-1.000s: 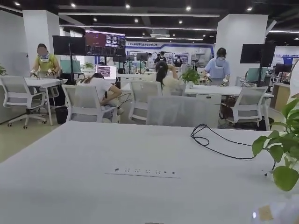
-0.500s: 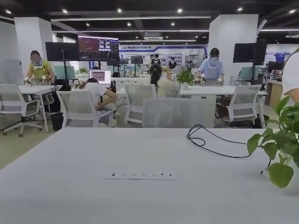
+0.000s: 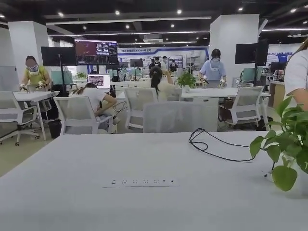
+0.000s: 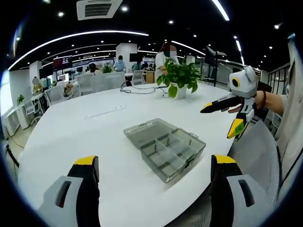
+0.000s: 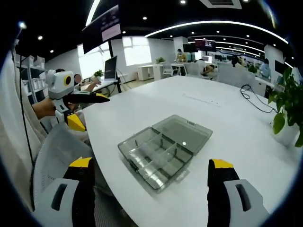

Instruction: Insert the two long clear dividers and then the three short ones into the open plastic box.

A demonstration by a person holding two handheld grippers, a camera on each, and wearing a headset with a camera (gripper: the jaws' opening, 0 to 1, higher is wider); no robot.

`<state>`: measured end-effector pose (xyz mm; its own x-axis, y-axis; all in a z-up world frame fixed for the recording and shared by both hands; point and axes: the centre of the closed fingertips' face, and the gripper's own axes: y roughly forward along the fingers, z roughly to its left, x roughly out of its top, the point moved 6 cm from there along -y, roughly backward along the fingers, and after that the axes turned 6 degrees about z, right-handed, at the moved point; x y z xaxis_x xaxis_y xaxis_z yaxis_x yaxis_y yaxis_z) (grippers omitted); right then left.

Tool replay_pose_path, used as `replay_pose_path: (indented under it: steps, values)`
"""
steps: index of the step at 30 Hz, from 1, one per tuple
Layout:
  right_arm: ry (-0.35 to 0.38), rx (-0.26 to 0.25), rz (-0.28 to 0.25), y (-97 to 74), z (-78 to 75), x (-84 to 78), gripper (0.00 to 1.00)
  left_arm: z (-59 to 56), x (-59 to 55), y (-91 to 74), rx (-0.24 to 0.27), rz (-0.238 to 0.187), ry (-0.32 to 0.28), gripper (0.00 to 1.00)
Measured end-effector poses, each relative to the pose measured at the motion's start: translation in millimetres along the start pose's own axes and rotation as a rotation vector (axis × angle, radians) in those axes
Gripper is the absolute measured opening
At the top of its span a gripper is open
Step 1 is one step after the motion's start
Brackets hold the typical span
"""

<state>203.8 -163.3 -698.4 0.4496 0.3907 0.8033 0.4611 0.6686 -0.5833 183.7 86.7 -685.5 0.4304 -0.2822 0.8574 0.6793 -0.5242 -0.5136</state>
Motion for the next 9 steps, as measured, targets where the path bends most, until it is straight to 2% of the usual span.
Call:
replay_pose_path:
  steps: [9]
  values:
    - [-0.004, -0.017, 0.000, -1.9, 2.4, -3.2, 1.00, 0.3, -4.3, 0.4, 0.001, 0.011, 0.005, 1.00]
